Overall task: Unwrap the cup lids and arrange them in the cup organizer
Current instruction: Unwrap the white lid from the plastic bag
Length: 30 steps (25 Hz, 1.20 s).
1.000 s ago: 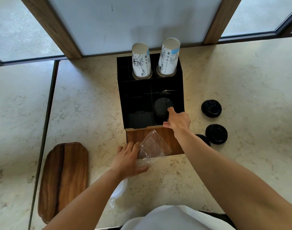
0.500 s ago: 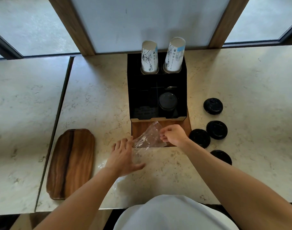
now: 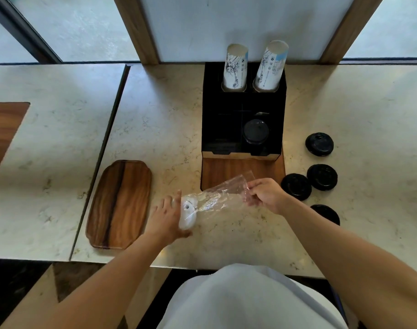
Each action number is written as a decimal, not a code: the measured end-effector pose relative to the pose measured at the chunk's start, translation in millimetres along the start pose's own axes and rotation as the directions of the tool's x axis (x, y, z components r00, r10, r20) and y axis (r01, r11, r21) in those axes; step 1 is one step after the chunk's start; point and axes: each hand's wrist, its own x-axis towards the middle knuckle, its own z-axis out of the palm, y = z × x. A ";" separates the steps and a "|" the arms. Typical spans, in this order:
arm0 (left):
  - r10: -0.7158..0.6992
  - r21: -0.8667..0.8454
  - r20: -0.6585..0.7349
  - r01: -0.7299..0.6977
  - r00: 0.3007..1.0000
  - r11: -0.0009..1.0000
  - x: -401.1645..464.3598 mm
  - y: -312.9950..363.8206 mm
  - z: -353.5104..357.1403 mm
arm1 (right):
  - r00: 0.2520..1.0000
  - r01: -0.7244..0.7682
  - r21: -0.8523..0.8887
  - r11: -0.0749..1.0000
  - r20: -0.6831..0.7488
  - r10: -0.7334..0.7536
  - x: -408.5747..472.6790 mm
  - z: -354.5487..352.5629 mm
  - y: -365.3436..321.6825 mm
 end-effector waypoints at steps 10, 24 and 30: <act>0.188 0.061 -0.034 -0.186 0.982 0.981 3.3 -5.6 -5.1 | 0.999 0.008 0.001 1.000 -0.040 -0.008 -7.6 -2.9 25.7; 0.137 0.046 0.036 -0.138 0.990 0.989 24.5 54.8 -6.3 | 0.994 0.023 -0.057 0.998 0.105 -0.017 -14.2 -3.3 40.1; 0.218 -0.045 -0.017 -0.218 0.976 0.975 24.7 36.0 -9.8 | 0.993 0.115 -0.203 0.972 0.028 -0.112 -6.9 -3.1 40.1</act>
